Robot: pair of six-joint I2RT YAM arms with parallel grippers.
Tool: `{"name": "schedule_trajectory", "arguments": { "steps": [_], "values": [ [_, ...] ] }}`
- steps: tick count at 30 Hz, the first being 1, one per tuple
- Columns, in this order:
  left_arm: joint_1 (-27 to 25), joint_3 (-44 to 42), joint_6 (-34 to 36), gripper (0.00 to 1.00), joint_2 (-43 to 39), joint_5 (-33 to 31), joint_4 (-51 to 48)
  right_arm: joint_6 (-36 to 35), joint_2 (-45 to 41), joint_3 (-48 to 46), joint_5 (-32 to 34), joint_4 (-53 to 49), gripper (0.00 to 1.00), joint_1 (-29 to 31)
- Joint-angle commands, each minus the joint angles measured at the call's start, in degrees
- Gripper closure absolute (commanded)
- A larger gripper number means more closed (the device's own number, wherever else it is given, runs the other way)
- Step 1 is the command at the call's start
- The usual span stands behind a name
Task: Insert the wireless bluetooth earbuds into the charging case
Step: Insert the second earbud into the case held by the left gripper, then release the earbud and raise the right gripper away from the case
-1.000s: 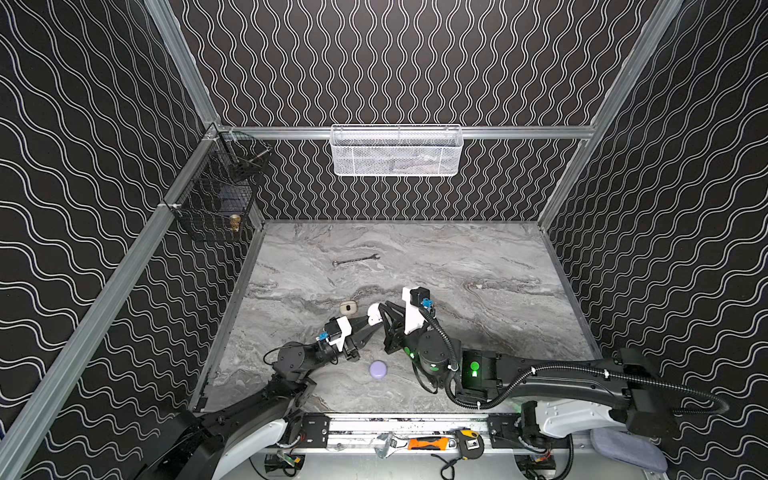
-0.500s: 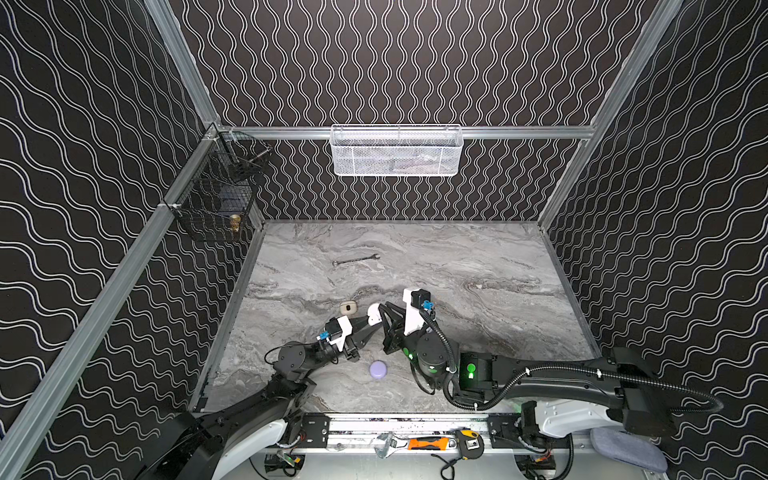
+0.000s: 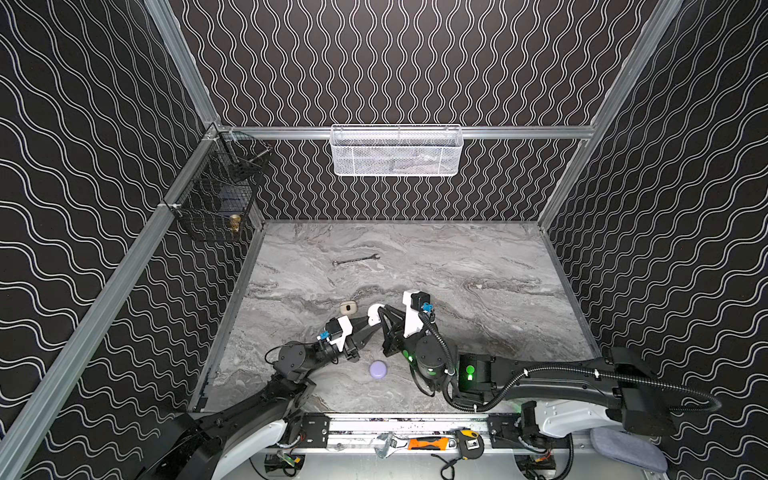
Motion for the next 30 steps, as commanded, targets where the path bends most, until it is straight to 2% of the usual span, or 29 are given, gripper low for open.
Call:
{"name": "schedule_trajectory", "arguments": {
  "steps": [1,4,9,14,18,20,24,27,30],
  "values": [
    [-0.02,-0.02,0.17,1.0,-0.26,0.09,3.47,1.05,0.39,0.18,-2.16,-1.97,0.81,0.45],
    [-0.02,0.03,0.04,1.0,-0.23,0.19,3.59,0.86,-0.71,0.1,-1.71,-2.36,0.73,0.5],
    [-0.01,0.12,0.04,1.0,0.07,0.31,3.84,0.82,-3.93,-0.08,-1.81,-4.48,0.65,0.63],
    [-0.01,0.08,0.48,1.0,0.51,0.67,4.15,-0.48,-9.26,-0.21,-1.18,-6.9,0.64,0.67],
    [0.0,0.45,1.18,1.0,1.52,2.27,4.29,0.08,-11.68,3.58,-1.02,-14.83,0.61,-1.1],
    [0.03,0.56,1.28,1.0,2.19,3.06,5.14,2.22,-10.45,7.62,-6.59,-22.14,0.61,-5.97],
    [-0.01,0.39,1.34,1.0,3.32,4.01,6.99,6.13,-2.52,19.1,-24.2,-36.75,0.63,-17.28],
    [0.02,0.47,1.34,1.0,3.81,4.98,7.65,5.66,4.14,25.23,-33.23,-42.64,0.65,-21.22],
    [0.04,0.61,1.18,1.0,4.07,4.92,7.59,3.9,8.26,28.38,-39.81,-43.73,0.68,-21.98]
  ]
}}
